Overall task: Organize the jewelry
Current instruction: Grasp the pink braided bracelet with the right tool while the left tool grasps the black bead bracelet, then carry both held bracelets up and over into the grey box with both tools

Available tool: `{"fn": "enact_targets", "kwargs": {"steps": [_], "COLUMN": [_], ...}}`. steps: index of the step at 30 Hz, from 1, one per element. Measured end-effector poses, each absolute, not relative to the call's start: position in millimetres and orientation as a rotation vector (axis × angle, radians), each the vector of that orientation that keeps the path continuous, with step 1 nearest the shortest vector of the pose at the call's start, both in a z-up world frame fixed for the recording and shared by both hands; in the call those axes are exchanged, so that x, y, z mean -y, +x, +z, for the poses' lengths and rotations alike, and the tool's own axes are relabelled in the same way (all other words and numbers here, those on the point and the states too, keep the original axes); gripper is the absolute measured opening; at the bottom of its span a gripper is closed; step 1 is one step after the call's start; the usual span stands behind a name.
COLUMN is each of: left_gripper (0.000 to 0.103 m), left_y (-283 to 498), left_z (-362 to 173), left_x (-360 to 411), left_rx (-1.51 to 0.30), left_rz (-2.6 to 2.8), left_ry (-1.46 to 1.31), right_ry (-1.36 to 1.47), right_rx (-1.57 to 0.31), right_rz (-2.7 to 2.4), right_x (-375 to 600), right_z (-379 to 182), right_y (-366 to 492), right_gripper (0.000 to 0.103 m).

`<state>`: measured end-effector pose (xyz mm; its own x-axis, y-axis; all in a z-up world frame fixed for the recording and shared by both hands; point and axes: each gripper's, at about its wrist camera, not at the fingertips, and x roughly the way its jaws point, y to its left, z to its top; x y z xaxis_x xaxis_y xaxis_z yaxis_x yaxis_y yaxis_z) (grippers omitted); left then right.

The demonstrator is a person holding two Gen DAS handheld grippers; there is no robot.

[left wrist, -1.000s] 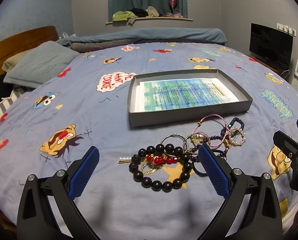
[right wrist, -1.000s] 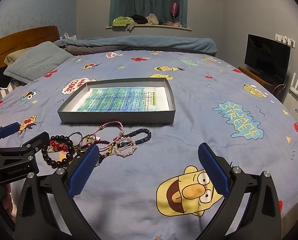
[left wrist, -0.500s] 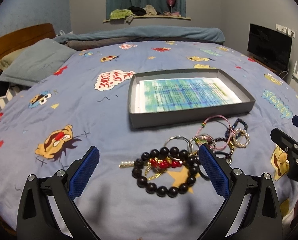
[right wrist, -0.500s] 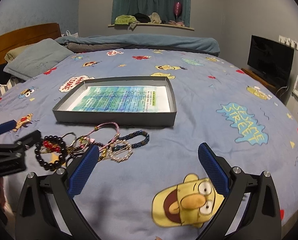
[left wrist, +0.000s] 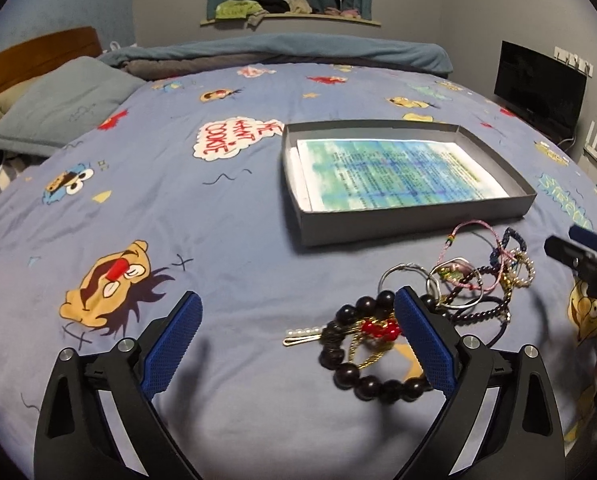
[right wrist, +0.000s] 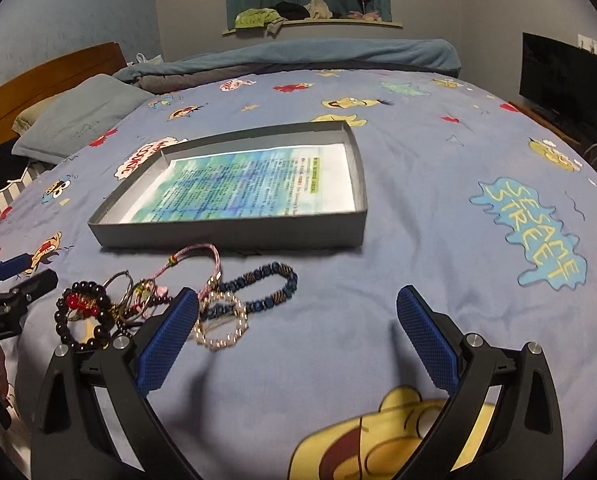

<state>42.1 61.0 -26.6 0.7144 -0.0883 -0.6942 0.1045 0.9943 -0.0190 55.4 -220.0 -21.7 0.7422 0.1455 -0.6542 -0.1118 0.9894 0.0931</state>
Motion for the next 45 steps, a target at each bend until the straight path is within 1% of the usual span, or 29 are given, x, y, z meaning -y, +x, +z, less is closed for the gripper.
{"fn": "enact_targets", "kwargs": {"steps": [1, 2, 3, 4, 6, 9, 10, 12, 14, 15, 16, 18, 19, 21, 22, 24, 26, 28, 29, 31, 32, 33, 35, 40, 45], "left_gripper": [0.096, 0.096, 0.096, 0.096, 0.096, 0.095, 0.095, 0.091, 0.072, 0.068, 0.065, 0.053, 0.051, 0.037, 0.035, 0.026, 0.026, 0.023, 0.02, 0.02, 0.019, 0.015, 0.015, 0.015, 0.015], "left_y": [42.2, 42.7, 43.2, 43.3, 43.6, 41.2, 39.9, 39.0, 40.0, 41.0, 41.0, 38.7, 37.0, 35.7, 35.4, 35.8, 33.2, 32.6, 34.2, 36.1, 35.7, 34.8, 32.8, 16.9, 5.9], "left_z": [-27.0, -28.2, -29.3, -30.5, -31.7, -32.8, -33.5, -35.9, -39.4, -40.9, -41.2, -38.8, -37.8, -39.7, -42.1, -44.4, -40.1, -40.6, -46.1, -51.8, -51.6, -50.0, -46.2, -18.9, 3.8], "left_x": [-62.5, -64.9, -66.9, -68.8, -70.5, -67.3, -65.0, -59.5, -56.0, -56.3, -56.6, -58.7, -58.5, -55.7, -53.7, -51.5, -54.7, -52.0, -48.4, -44.7, -44.3, -42.6, -42.9, -39.7, -30.7], "left_rx": [-0.767, -0.771, -0.777, -0.783, -0.796, -0.801, -0.799, -0.806, -0.831, -0.844, -0.85, -0.849, -0.845, -0.849, -0.862, -0.879, -0.867, -0.866, -0.889, -0.922, -0.922, -0.913, -0.901, -0.768, -0.676], "left_rz": [-0.112, -0.113, -0.117, -0.122, -0.14, -0.167, -0.176, -0.192, -0.216, -0.228, -0.237, -0.259, -0.265, -0.262, -0.267, -0.28, -0.299, -0.28, -0.26, -0.279, -0.277, -0.273, -0.278, -0.299, -0.331], "left_ry": [0.016, 0.013, 0.012, 0.009, -0.003, 0.0, 0.013, 0.033, 0.036, 0.024, 0.013, -0.018, -0.018, 0.005, 0.018, 0.016, -0.018, 0.022, 0.054, 0.057, 0.064, 0.08, 0.076, 0.085, 0.108], "right_ry": [0.048, 0.043, 0.038, 0.035, 0.001, -0.008, 0.002, 0.018, 0.025, 0.024, 0.018, 0.004, 0.0, 0.002, 0.0, 0.0, 0.0, -0.004, -0.006, -0.012, -0.013, -0.011, -0.003, 0.004, 0.011], "right_rx": [-0.714, -0.714, -0.723, -0.732, -0.753, -0.784, -0.793, -0.819, -0.839, -0.846, -0.85, -0.852, -0.857, -0.864, -0.867, -0.87, -0.868, -0.866, -0.867, -0.869, -0.868, -0.865, -0.846, -0.758, -0.676], "right_rz": [0.164, 0.177, 0.199, 0.22, 0.265, 0.307, 0.317, 0.331, 0.345, 0.35, 0.352, 0.356, 0.358, 0.362, 0.362, 0.365, 0.364, 0.365, 0.363, 0.359, 0.361, 0.365, 0.376, 0.385, 0.399], "right_x": [217.1, 214.2, 209.4, 206.5, 194.2, 184.2, 183.4, 180.1, 176.0, 173.3, 171.8, 167.1, 165.4, 165.5, 165.2, 165.2, 165.5, 165.1, 164.9, 163.9, 163.6, 163.6, 164.0, 168.8, 169.7], "right_z": [-20.4, -19.6, -19.5, -19.9, -22.4, -26.3, -27.9, -32.7, -36.1, -37.3, -38.4, -40.0, -41.8, -44.4, -45.7, -46.3, -46.0, -46.3, -47.2, -48.4, -48.4, -47.7, -43.7, -23.6, 0.3], "right_y": [58.4, 61.9, 66.4, 69.9, 79.9, 91.7, 94.4, 100.6, 105.5, 107.6, 110.1, 112.1, 112.8, 112.7, 112.7, 111.9, 110.8, 111.1, 111.4, 111.8, 111.5, 110.8, 108.1, 94.2, 80.1], "right_gripper": [0.093, 0.086, 0.082, 0.081, 0.068, 0.057, 0.056, 0.048, 0.043, 0.039, 0.036, 0.028, 0.026, 0.021, 0.02, 0.02, 0.02, 0.02, 0.018, 0.014, 0.01, 0.01, 0.004, 0.004, 0.004]}}
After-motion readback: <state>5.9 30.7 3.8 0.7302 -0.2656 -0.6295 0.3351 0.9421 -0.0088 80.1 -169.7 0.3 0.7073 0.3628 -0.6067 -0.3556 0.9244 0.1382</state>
